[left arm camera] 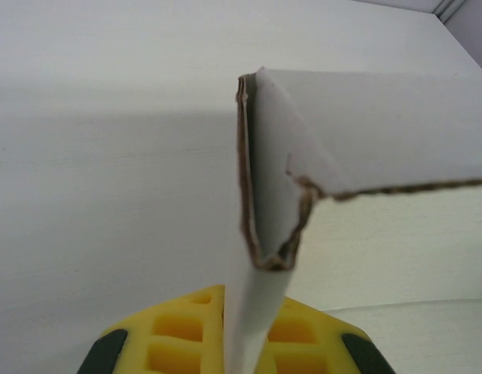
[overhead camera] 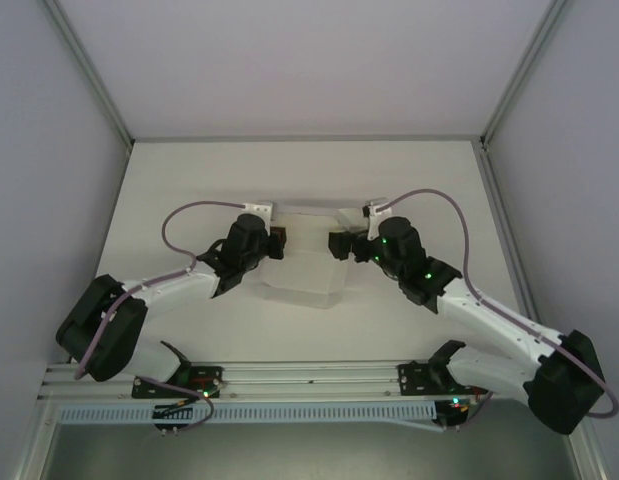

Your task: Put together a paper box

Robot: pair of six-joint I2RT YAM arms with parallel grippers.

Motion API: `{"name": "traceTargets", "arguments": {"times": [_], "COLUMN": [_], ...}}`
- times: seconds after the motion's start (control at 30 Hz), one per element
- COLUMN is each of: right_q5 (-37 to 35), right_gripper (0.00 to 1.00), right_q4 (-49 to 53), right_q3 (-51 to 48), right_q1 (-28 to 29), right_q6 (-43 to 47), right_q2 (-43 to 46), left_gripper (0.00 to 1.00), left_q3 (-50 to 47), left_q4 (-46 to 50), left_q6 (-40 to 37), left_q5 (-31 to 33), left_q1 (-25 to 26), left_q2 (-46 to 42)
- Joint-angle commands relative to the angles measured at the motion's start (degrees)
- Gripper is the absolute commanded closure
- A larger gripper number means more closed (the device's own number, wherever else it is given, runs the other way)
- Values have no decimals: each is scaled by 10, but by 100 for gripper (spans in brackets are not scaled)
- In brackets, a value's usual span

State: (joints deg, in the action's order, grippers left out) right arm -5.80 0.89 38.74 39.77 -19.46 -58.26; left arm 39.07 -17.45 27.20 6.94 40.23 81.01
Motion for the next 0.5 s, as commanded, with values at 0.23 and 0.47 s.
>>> {"name": "traceTargets", "arguments": {"times": [0.23, 0.47], "right_q5": [-82, -91], "right_gripper": [0, 0], "right_q4": [173, 159], "right_q3": [-64, -83], "right_q1": [1, -8], "right_q6": [-57, -68], "right_q2": [111, 109], "left_gripper": [100, 100], "left_q3": [21, 17], "left_q4": [2, -1], "left_q6": [11, 7], "left_q5": [22, 17], "left_q1": [-8, -9], "left_q2": [-17, -15]}}
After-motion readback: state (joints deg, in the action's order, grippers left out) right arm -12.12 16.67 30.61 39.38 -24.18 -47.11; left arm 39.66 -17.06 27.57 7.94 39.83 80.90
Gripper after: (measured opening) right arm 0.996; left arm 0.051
